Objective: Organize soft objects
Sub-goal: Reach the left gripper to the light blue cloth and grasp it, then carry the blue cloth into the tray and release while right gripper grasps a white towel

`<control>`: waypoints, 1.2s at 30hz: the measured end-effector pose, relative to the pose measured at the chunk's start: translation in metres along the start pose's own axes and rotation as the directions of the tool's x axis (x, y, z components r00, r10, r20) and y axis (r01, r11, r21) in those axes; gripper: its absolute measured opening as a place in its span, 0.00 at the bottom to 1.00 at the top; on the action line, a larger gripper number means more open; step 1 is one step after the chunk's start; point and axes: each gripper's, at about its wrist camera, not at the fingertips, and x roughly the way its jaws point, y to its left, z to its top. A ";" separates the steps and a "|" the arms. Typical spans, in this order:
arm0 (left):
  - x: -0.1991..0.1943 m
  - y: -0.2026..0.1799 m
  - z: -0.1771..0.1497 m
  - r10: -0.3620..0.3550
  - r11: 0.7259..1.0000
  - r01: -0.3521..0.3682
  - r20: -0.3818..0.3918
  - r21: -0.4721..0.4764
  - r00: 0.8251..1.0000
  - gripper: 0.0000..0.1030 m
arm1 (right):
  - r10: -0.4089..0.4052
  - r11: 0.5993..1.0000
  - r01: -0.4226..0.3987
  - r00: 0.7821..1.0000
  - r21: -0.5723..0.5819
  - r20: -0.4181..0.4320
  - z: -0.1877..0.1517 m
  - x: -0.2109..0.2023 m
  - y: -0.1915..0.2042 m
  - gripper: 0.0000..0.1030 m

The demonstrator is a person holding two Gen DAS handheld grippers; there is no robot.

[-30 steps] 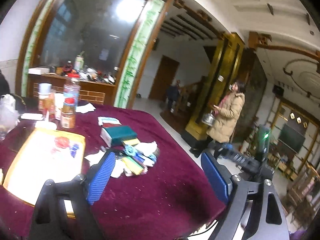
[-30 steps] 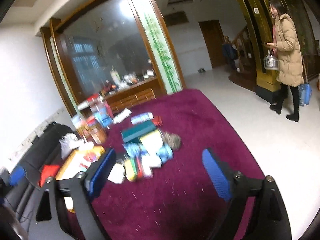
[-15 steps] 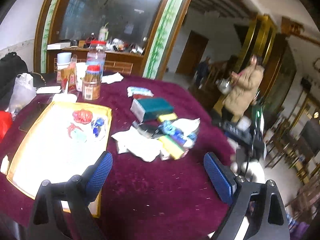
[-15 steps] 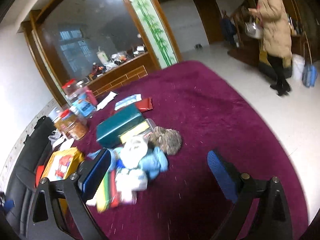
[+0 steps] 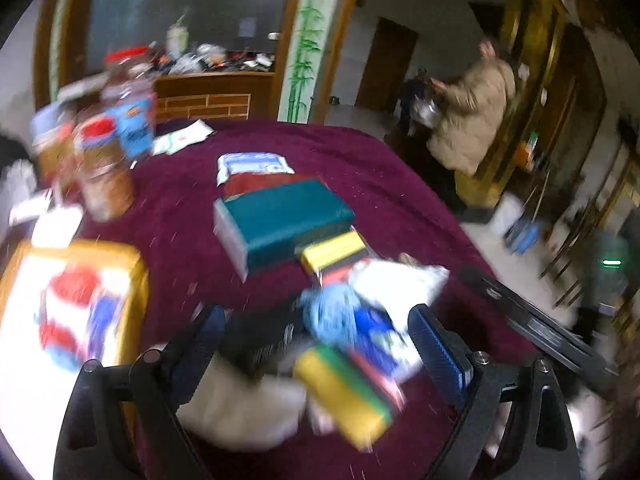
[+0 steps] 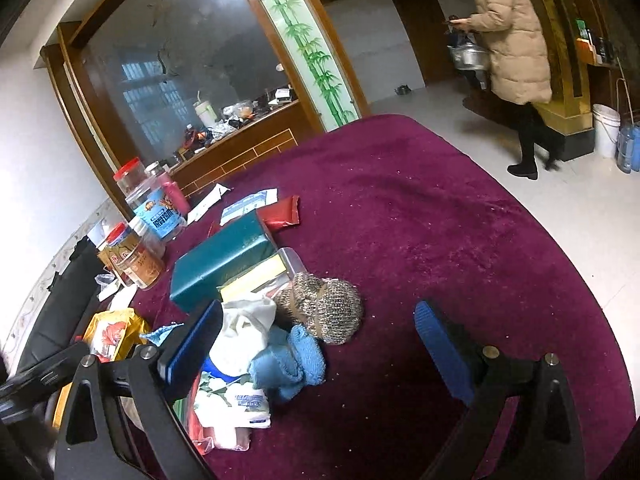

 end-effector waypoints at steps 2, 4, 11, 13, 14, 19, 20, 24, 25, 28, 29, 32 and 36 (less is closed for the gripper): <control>0.029 -0.010 0.004 0.026 0.997 -0.023 -0.045 0.074 0.999 0.92 | -0.002 1.000 0.002 1.000 0.004 -0.002 0.001 0.000 -0.001 0.94; 0.056 -0.014 0.002 0.032 0.994 -0.020 -0.121 0.104 0.992 0.74 | -0.005 1.000 0.005 1.000 0.004 0.008 0.002 -0.001 -0.001 0.94; 0.035 -0.001 -0.003 -0.047 0.999 0.047 -0.106 -0.001 0.993 0.25 | -0.002 0.999 0.002 1.000 0.037 -0.001 0.002 0.000 -0.008 0.94; 0.012 0.004 -0.002 -0.078 0.997 0.076 -0.061 -0.033 0.995 0.25 | -0.001 0.999 0.001 1.000 0.047 -0.013 0.002 0.003 -0.010 0.94; -0.011 0.007 -0.003 -0.093 0.995 0.092 -0.023 -0.049 0.995 0.25 | -0.002 0.999 0.002 1.000 0.048 -0.016 0.001 0.003 -0.011 0.94; -0.084 0.017 -0.009 -0.110 0.989 0.118 0.093 -0.087 0.990 0.26 | -0.021 0.999 0.022 0.999 0.046 -0.025 -0.001 0.005 -0.012 0.94; -0.097 0.022 -0.013 -0.108 0.988 0.120 0.113 -0.100 0.988 0.26 | -0.023 0.999 0.025 0.999 0.043 -0.029 -0.002 0.006 -0.011 0.94; -0.152 0.050 -0.038 -0.074 0.984 0.102 0.187 -0.146 0.980 0.26 | -0.057 0.998 0.057 0.998 0.016 -0.042 -0.005 0.011 -0.010 0.94; -0.164 0.058 -0.044 -0.070 0.982 0.103 0.200 -0.161 0.977 0.26 | -0.068 0.998 0.068 0.997 0.007 -0.044 -0.006 0.012 -0.009 0.94; -0.196 0.081 -0.063 -0.067 0.970 0.121 0.248 -0.209 0.966 0.26 | -0.091 0.996 0.090 0.994 -0.016 -0.052 -0.009 0.016 -0.007 0.94; -0.208 0.088 -0.068 -0.055 0.969 0.116 0.265 -0.217 0.963 0.26 | -0.096 0.995 0.095 0.994 -0.021 -0.054 -0.010 0.017 -0.007 0.94; -0.238 0.107 -0.086 -0.019 0.967 0.098 0.315 -0.236 0.949 0.26 | -0.117 0.993 0.114 0.991 -0.039 -0.066 -0.013 0.019 -0.002 0.94; -0.250 0.131 -0.105 0.003 0.962 0.092 0.346 -0.258 0.938 0.26 | -0.027 0.993 0.016 0.996 -0.116 -0.086 -0.014 -0.006 0.042 0.94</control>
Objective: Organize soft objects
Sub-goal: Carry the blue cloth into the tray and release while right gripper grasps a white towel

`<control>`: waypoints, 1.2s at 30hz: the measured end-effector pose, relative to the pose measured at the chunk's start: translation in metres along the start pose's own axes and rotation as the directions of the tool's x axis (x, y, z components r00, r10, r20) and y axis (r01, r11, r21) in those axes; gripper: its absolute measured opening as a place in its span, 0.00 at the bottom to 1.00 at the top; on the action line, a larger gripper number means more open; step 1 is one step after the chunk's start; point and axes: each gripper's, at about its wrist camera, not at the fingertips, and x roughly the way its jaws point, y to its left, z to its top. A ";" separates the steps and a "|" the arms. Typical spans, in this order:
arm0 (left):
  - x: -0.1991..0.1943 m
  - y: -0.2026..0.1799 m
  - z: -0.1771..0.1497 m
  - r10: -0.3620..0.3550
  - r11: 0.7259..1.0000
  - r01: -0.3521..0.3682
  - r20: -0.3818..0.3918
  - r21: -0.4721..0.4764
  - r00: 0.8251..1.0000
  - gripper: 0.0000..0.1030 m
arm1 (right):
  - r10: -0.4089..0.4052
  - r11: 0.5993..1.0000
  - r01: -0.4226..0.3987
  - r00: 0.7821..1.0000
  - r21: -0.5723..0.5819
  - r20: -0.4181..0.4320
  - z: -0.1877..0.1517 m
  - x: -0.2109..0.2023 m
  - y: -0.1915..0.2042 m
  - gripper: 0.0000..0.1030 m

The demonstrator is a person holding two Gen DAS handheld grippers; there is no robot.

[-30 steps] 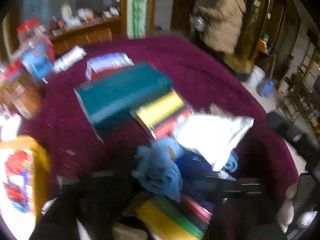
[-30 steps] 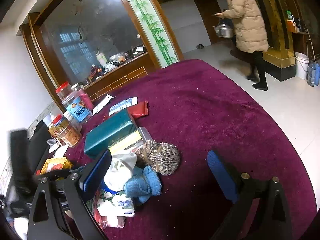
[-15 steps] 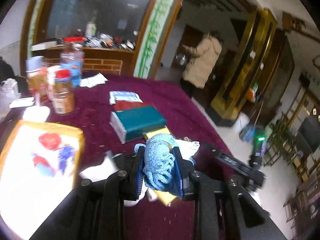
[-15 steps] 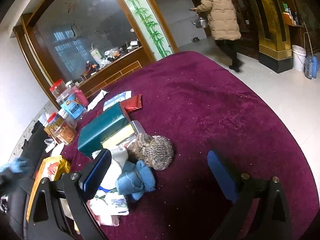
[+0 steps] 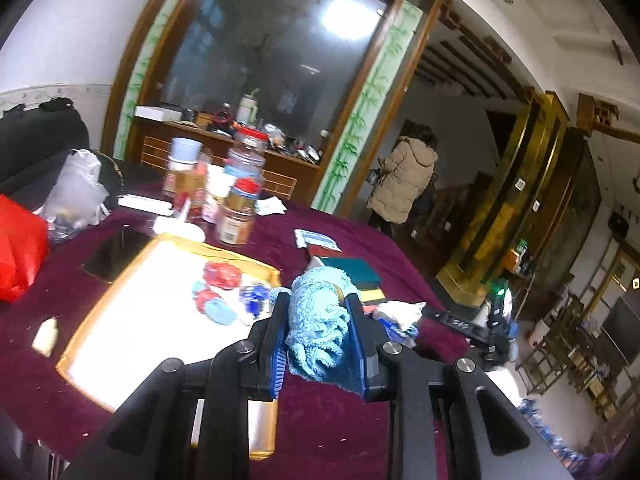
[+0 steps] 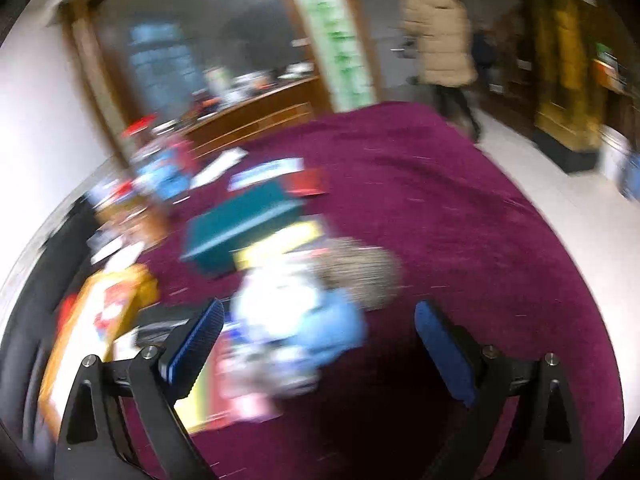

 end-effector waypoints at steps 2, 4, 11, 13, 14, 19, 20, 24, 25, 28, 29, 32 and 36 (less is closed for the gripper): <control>0.001 0.013 -0.007 -0.010 1.000 0.009 -0.002 -0.026 1.000 0.26 | 0.092 0.992 -0.098 0.994 -0.085 -0.065 0.001 -0.005 0.039 0.94; 0.005 0.023 -0.011 -0.019 0.999 0.019 -0.010 -0.050 1.000 0.26 | 0.157 0.971 -0.182 0.975 -0.158 -0.158 -0.001 0.001 0.077 0.94; -0.008 0.058 -0.018 0.006 0.995 -0.007 -0.009 -0.098 1.000 0.26 | 0.076 0.934 -0.177 0.947 -0.311 -0.311 -0.005 0.044 0.150 0.94; -0.011 0.069 -0.020 0.020 0.993 -0.021 -0.008 -0.114 1.000 0.26 | 0.053 0.939 -0.158 0.944 -0.306 -0.325 -0.002 0.055 0.156 0.93; -0.012 0.072 -0.020 0.024 0.993 -0.024 -0.008 -0.118 1.000 0.26 | 0.053 0.939 -0.161 0.941 -0.305 -0.334 -0.002 0.059 0.159 0.93; -0.005 0.091 -0.024 0.048 0.988 -0.052 -0.029 -0.148 0.998 0.26 | 0.075 0.875 -0.254 0.912 -0.412 -0.402 -0.036 0.044 0.186 0.93; -0.002 0.093 -0.025 0.047 0.986 -0.052 -0.038 -0.157 0.998 0.26 | 0.056 0.861 -0.253 0.909 -0.441 -0.412 -0.042 0.045 0.190 0.92; 0.004 0.092 -0.030 0.035 0.987 -0.044 -0.061 -0.156 0.998 0.26 | -0.033 0.833 -0.198 0.914 -0.516 -0.404 -0.052 0.075 0.200 0.58; 0.003 0.090 -0.030 0.035 0.988 -0.044 -0.060 -0.151 0.998 0.26 | -0.033 0.844 -0.197 0.909 -0.499 -0.416 -0.052 0.085 0.198 0.52; -0.003 0.090 -0.028 0.058 0.988 -0.065 -0.053 -0.139 0.997 0.26 | -0.016 0.871 -0.196 0.906 -0.452 -0.424 -0.050 0.092 0.186 0.23; -0.003 0.093 -0.026 0.067 0.987 -0.074 -0.054 -0.141 0.996 0.26 | 0.011 0.884 -0.207 0.906 -0.420 -0.422 -0.047 0.087 0.178 0.20; -0.002 0.098 -0.020 0.084 0.986 -0.092 -0.059 -0.140 0.995 0.26 | 0.081 0.910 -0.237 0.906 -0.340 -0.415 -0.036 0.071 0.159 0.17; 0.016 0.101 -0.009 0.126 0.986 -0.135 -0.102 -0.095 0.987 0.27 | 0.136 0.927 -0.250 0.919 -0.281 -0.370 -0.024 0.047 0.147 0.16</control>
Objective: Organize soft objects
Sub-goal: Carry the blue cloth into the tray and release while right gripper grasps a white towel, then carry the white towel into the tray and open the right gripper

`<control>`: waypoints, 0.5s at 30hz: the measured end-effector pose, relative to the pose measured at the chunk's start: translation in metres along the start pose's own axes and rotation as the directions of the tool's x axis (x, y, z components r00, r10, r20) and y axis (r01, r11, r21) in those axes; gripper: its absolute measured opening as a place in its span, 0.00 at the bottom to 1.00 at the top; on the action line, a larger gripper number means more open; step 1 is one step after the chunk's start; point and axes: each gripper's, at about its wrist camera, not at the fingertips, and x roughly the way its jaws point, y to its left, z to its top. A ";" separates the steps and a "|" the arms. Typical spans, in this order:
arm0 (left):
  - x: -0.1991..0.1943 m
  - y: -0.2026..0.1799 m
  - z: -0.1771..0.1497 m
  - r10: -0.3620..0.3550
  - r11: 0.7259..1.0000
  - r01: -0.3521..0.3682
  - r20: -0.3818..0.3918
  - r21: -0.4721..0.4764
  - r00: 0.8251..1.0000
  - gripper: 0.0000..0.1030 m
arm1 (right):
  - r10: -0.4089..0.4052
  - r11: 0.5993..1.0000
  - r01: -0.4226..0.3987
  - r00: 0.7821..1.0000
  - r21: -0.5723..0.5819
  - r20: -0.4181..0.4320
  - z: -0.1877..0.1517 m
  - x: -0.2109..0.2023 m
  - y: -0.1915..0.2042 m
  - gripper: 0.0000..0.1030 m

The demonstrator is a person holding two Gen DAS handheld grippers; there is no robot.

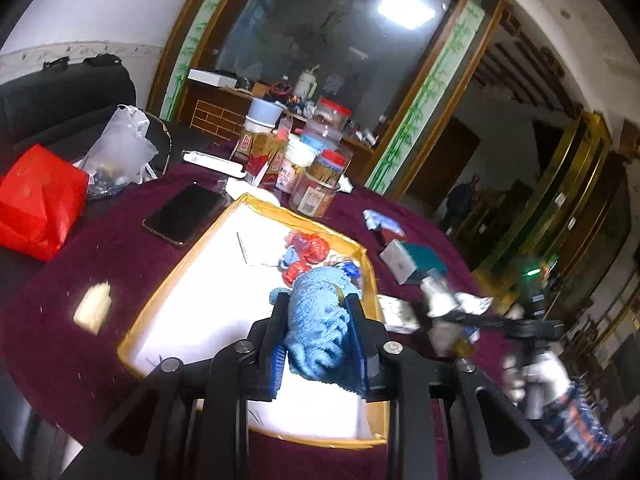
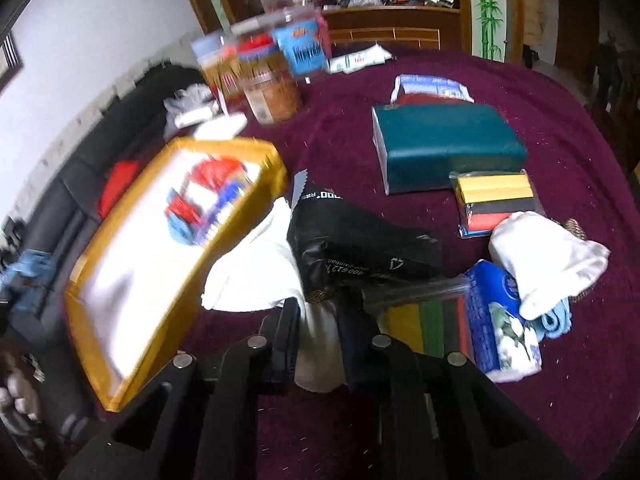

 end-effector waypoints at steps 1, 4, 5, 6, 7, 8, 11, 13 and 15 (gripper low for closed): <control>0.011 0.000 0.005 0.032 0.999 -0.031 -0.026 0.017 0.999 0.27 | 0.027 1.000 -0.027 0.999 0.015 0.018 0.000 -0.009 0.000 0.16; 0.046 0.004 0.019 0.099 0.994 -0.095 -0.092 0.047 0.991 0.27 | 0.105 0.994 -0.107 0.993 0.023 0.052 0.003 -0.027 0.010 0.16; 0.055 0.006 0.022 0.108 0.993 -0.103 -0.109 0.049 0.988 0.27 | 0.131 0.991 -0.133 0.990 0.024 0.056 0.005 -0.029 0.016 0.16; 0.073 0.010 0.029 0.128 0.991 -0.122 -0.137 0.050 0.982 0.27 | 0.157 0.987 -0.158 0.986 0.024 0.056 0.006 -0.031 0.021 0.16; 0.082 0.012 0.032 0.144 0.989 -0.138 -0.145 0.050 0.979 0.28 | 0.183 0.983 -0.184 0.982 0.022 0.053 0.008 -0.031 0.026 0.16; 0.099 0.016 0.039 0.190 0.981 -0.183 -0.154 0.058 0.970 0.33 | 0.218 0.976 -0.219 0.975 0.020 0.044 0.010 -0.030 0.035 0.16; 0.135 0.024 0.052 0.222 0.973 -0.209 -0.152 0.095 0.963 0.64 | 0.289 0.957 -0.289 0.957 0.015 0.018 0.016 -0.025 0.055 0.17; 0.149 0.036 0.056 0.246 0.969 -0.240 -0.190 0.058 0.950 0.66 | 0.315 0.949 -0.315 0.949 0.010 -0.002 0.021 -0.018 0.069 0.17; 0.144 0.046 0.056 0.202 0.977 -0.210 -0.196 -0.024 0.960 0.66 | 0.340 0.940 -0.340 0.939 -0.002 -0.050 0.027 -0.004 0.088 0.17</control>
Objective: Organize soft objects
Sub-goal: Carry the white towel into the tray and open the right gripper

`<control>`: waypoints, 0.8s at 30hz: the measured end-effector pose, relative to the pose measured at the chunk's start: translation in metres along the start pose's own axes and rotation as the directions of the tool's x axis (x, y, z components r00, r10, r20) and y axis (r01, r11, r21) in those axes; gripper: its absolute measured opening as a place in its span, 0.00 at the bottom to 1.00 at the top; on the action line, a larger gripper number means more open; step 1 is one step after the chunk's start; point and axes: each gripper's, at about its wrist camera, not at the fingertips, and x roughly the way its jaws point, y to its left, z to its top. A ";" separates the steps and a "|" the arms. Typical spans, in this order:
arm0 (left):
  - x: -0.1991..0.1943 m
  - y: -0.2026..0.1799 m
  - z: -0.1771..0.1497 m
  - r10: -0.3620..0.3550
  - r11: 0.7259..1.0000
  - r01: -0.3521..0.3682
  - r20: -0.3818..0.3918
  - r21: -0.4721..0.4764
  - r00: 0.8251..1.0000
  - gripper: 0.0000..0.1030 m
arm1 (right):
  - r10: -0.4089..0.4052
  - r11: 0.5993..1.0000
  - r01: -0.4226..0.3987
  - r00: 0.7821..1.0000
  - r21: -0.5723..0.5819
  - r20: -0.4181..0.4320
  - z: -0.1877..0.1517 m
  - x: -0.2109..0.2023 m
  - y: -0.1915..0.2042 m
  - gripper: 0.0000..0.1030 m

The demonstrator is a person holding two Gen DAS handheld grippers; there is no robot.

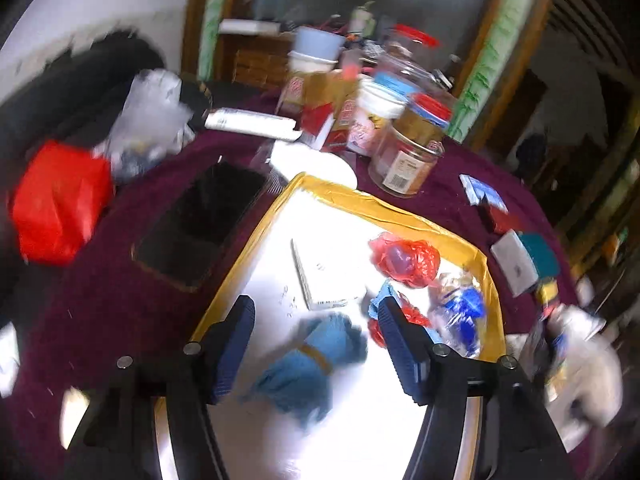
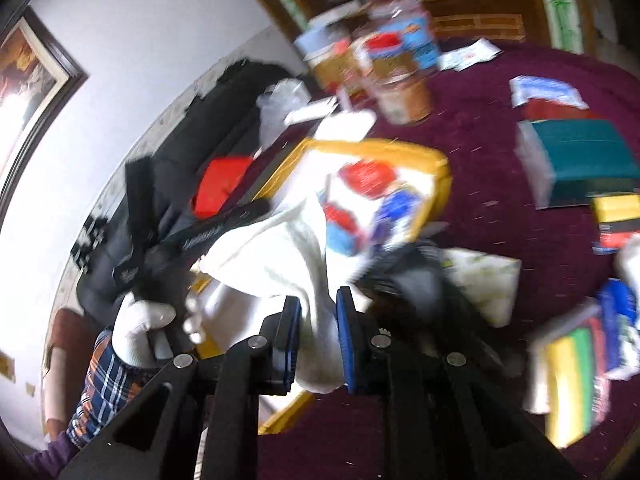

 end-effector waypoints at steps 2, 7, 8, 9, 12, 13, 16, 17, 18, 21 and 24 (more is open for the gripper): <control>-0.015 0.009 -0.007 -0.039 0.998 0.040 0.028 -0.050 0.999 0.66 | 0.014 1.000 -0.015 0.998 -0.011 -0.055 0.003 0.020 0.011 0.17; -0.074 0.019 -0.034 -0.129 0.986 0.141 0.131 -0.087 0.983 0.70 | 0.006 1.000 -0.007 0.974 -0.004 -0.227 0.014 0.092 0.026 0.17; -0.086 0.021 -0.039 -0.142 0.983 0.157 0.153 -0.092 0.978 0.73 | 0.004 1.000 -0.002 0.965 0.009 -0.262 0.017 0.106 0.026 0.17; -0.094 0.023 -0.044 -0.149 0.981 0.166 0.169 -0.095 0.974 0.75 | 0.000 1.000 0.008 0.955 0.025 -0.295 0.019 0.122 0.026 0.17; -0.113 0.028 -0.056 -0.170 0.976 0.193 0.201 -0.099 0.965 0.75 | -0.072 0.996 0.087 0.949 0.035 -0.308 0.033 0.155 0.024 0.17; -0.118 0.029 -0.060 -0.172 0.976 0.196 0.210 -0.099 0.963 0.75 | -0.094 0.993 0.109 0.953 0.036 -0.289 0.040 0.163 0.024 0.17; -0.123 0.032 -0.067 -0.171 0.975 0.197 0.218 -0.102 0.961 0.75 | -0.094 0.990 0.116 0.969 0.082 -0.230 0.054 0.172 0.019 0.24; -0.123 0.034 -0.069 -0.182 0.971 0.210 0.215 -0.114 0.959 0.75 | -0.095 0.988 0.118 0.975 0.102 -0.200 0.057 0.173 0.016 0.32; -0.123 0.037 -0.071 -0.194 0.967 0.222 0.209 -0.122 0.959 0.75 | -0.078 0.987 0.102 0.978 0.120 -0.194 0.058 0.173 0.014 0.35; -0.126 0.042 -0.077 -0.215 0.961 0.243 0.199 -0.133 0.956 0.76 | -0.001 0.988 0.023 0.989 0.151 -0.147 0.056 0.145 0.011 0.48; -0.133 0.049 -0.090 -0.252 0.946 0.285 0.201 -0.152 0.946 0.79 | -0.011 0.996 0.013 1.000 0.090 -0.026 0.047 0.085 0.010 0.68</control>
